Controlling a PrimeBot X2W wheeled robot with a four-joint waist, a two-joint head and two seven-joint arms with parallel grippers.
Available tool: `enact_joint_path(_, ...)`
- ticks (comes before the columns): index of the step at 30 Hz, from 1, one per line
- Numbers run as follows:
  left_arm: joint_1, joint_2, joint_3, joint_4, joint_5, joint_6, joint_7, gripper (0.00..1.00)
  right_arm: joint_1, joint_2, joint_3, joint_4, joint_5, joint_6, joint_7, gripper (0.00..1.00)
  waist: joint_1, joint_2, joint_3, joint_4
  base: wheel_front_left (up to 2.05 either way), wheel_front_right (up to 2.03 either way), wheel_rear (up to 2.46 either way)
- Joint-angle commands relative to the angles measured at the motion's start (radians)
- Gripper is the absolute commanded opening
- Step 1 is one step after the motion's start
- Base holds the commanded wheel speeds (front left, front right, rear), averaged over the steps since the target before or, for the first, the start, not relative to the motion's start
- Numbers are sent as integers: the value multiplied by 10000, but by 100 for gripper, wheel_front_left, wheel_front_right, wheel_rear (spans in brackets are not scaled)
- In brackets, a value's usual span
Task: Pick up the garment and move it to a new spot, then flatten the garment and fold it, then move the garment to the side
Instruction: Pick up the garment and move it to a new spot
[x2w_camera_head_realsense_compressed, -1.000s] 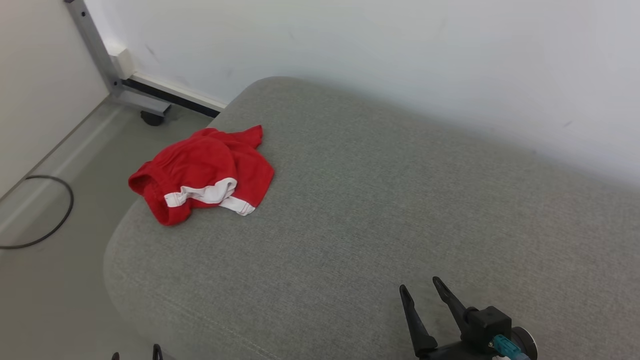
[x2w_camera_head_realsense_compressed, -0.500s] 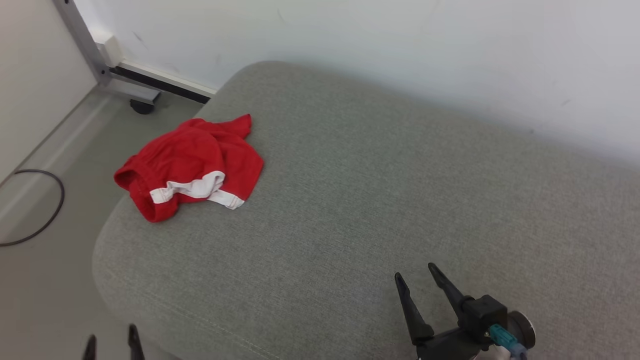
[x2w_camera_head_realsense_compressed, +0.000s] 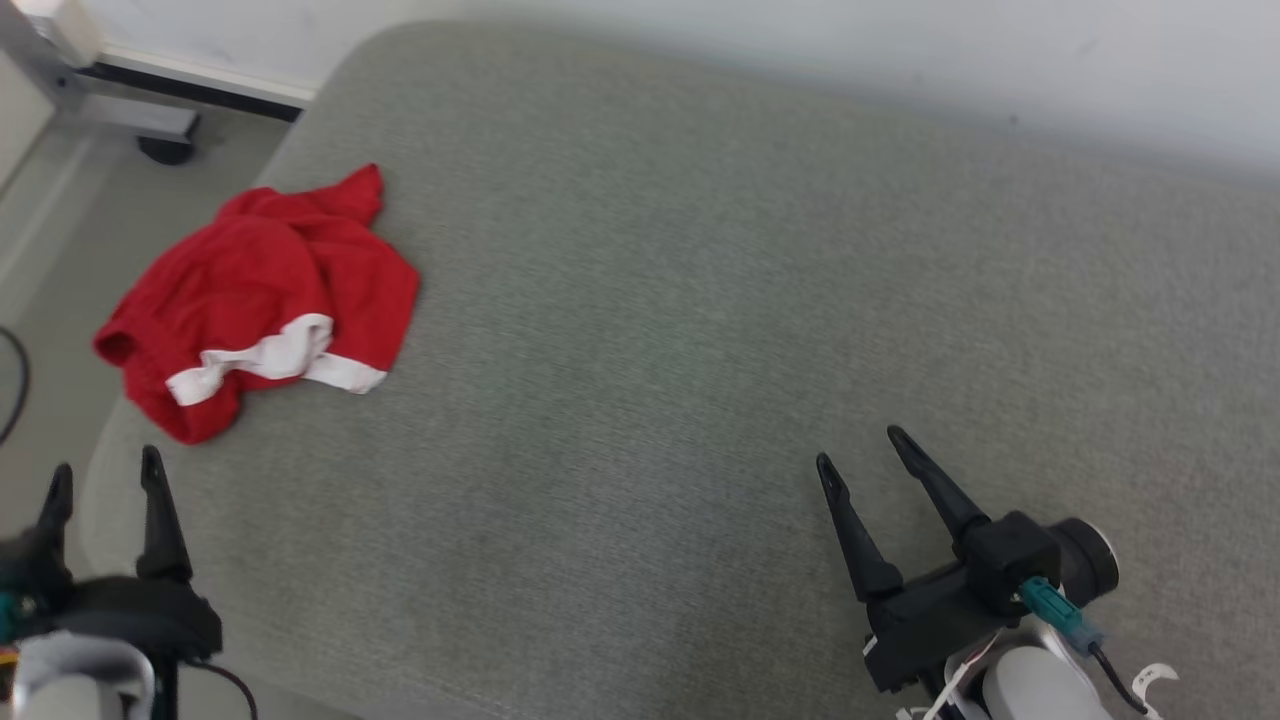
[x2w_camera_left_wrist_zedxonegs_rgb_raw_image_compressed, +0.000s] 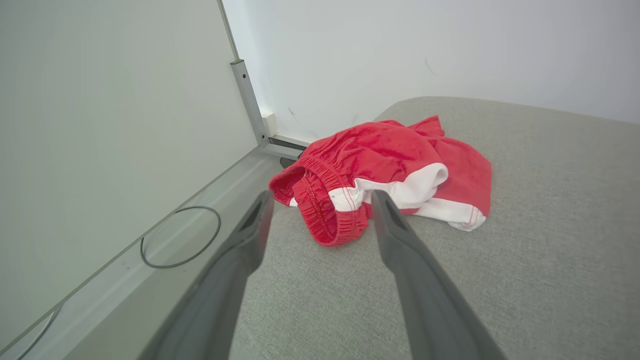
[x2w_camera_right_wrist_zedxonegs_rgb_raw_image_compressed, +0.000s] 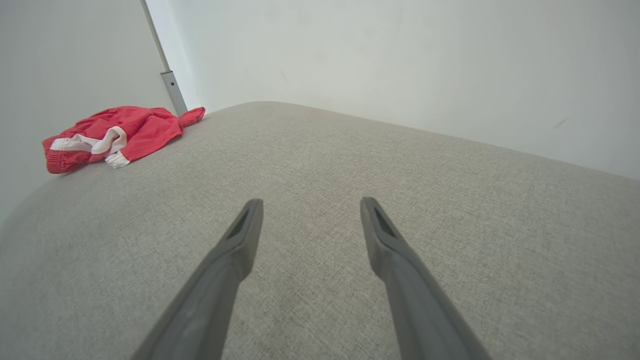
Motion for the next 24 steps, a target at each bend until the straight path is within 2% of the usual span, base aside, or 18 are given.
enact_joint_path(1, -554, 228, 78, 485, -170, -67, 116, 100, -208, -113, 100, -161, 47, -26, 2, 100, -2, -1, 819, -769, 0, 0, 0)
enact_joint_path(10, -2181, 1138, 108, 2132, -809, -233, 536, 100, -533, -544, 96, -666, 150, -26, 2, 100, -2, -1, 1718, -1401, 0, 0, 0)
enact_joint_path(14, -2569, 1265, 119, 2587, -1003, -247, 825, 100, -632, -699, 66, -821, 169, -26, 2, 100, -2, -1, 1996, -1531, 0, 0, 0)
enact_joint_path(16, -2806, 1370, 141, 2854, -1038, -142, 1001, 100, -695, -782, 94, -906, 185, -26, 2, 100, -2, -1, 2164, -1614, 0, 0, 0)
enact_joint_path(20, -3161, 1495, 376, 3497, -1086, 473, 1418, 100, -775, -901, 98, -1020, 200, -28, 6, 100, -2, -1, 2421, -1772, 0, 0, 0)
enact_joint_path(24, -3394, 1541, 503, 3925, -1195, 825, 1425, 100, -804, -968, 14, -1088, 259, -28, 10, 100, -2, -1, 2553, -1873, 0, 0, 0)
